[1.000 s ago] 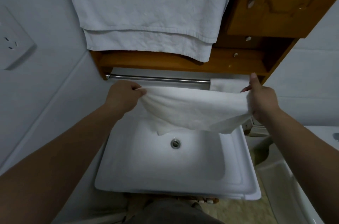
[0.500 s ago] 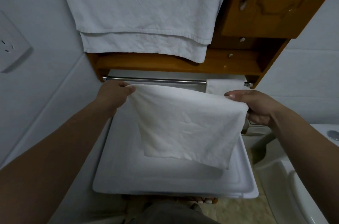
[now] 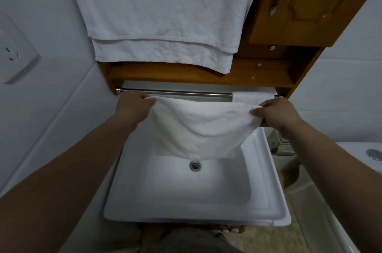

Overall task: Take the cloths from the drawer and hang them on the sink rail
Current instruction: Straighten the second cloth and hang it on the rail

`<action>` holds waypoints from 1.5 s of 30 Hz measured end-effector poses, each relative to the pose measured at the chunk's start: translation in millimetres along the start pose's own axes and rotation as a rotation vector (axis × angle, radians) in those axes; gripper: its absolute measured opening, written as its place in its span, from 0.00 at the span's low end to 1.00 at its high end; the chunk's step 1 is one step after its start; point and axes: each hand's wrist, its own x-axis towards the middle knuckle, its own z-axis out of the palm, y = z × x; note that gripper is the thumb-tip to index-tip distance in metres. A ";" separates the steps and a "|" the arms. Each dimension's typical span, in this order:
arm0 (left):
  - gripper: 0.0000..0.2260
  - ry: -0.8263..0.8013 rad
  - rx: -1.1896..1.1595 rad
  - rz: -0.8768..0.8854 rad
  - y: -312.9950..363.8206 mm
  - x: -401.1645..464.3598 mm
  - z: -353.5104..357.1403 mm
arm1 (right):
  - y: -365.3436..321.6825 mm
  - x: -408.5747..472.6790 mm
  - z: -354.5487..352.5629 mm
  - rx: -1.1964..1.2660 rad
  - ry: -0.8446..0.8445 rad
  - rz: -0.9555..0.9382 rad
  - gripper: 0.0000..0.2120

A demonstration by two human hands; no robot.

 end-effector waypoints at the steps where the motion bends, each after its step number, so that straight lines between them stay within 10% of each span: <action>1: 0.10 0.000 0.022 0.014 2.5 -0.9 0.3 | -3.5 -1.5 4.2 0.008 0.030 -0.009 0.08; 15: 0.03 -0.197 -0.148 0.200 57.2 -40.2 48.1 | -77.9 -49.2 62.9 0.360 -0.261 -0.163 0.04; 25: 0.03 -0.323 -0.295 0.173 65.8 -44.2 42.3 | -78.9 -47.5 49.8 0.516 -0.688 -0.140 0.21; 34: 0.03 -0.459 -0.357 0.174 69.3 -43.0 34.8 | -88.0 -49.5 52.3 -0.153 -0.219 -0.513 0.07; 45: 0.11 -0.579 -0.390 0.011 76.5 -41.2 35.6 | -94.0 -42.7 49.5 -0.222 -0.313 -0.547 0.04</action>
